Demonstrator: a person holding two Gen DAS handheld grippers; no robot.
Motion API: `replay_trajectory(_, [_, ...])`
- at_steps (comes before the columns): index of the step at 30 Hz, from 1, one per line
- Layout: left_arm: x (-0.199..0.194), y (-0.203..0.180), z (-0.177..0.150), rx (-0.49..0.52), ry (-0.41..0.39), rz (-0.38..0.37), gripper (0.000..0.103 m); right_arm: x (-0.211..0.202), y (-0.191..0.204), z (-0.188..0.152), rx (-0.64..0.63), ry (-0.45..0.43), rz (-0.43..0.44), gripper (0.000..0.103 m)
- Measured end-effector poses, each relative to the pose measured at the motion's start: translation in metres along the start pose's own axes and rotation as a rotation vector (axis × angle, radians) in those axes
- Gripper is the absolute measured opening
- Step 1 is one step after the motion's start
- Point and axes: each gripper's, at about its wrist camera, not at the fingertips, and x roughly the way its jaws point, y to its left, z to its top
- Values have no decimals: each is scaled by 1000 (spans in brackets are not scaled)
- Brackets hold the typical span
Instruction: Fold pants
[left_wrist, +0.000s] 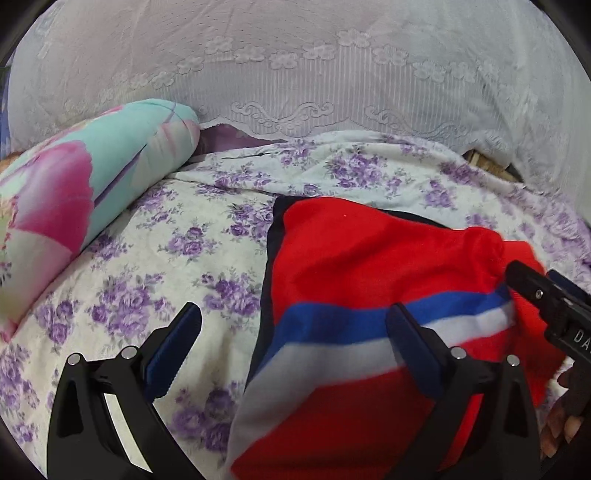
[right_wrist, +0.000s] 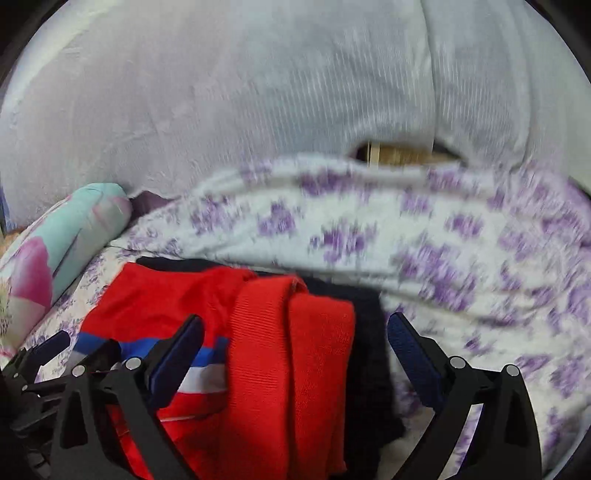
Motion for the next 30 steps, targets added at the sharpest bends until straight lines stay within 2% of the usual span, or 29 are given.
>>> replay_trajectory(6, [-23, 3, -18, 40, -3, 23, 98, -34, -1, -27, -13, -36, -21, 99])
replay_trajectory(10, [-35, 12, -31, 27, 25, 40, 98, -53, -4, -50, -58, -62, -95, 99])
replay_trajectory(11, [-35, 14, -33, 19, 35, 49, 98, -50, -3, -53, -67, -44, -108, 100])
replay_trajectory(12, [-32, 17, -35, 8, 57, 53, 99, -40, -2, -58, -84, 14, -118, 100])
replay_trajectory(14, [-20, 24, -37, -25, 122, 18, 99, -23, -2, -62, -87, 104, -76, 99])
replay_trajectory(16, [-14, 35, -38, -83, 150, -43, 99, -24, -8, -62, -59, 97, -54, 100])
replay_trajectory(18, [-12, 38, -40, -113, 159, -65, 99, -24, -9, -63, -52, 98, -50, 100])
replay_trajectory(23, [-22, 32, -43, -83, 121, -21, 99, -30, 3, -65, -102, 80, -110, 100])
replay_trajectory(26, [-34, 29, -46, -59, 87, 13, 98, -26, 2, -66, -83, 132, -71, 100])
replay_trajectory(30, [-51, 19, -53, -6, 60, 1, 98, -22, -21, -70, 51, 187, 41, 100])
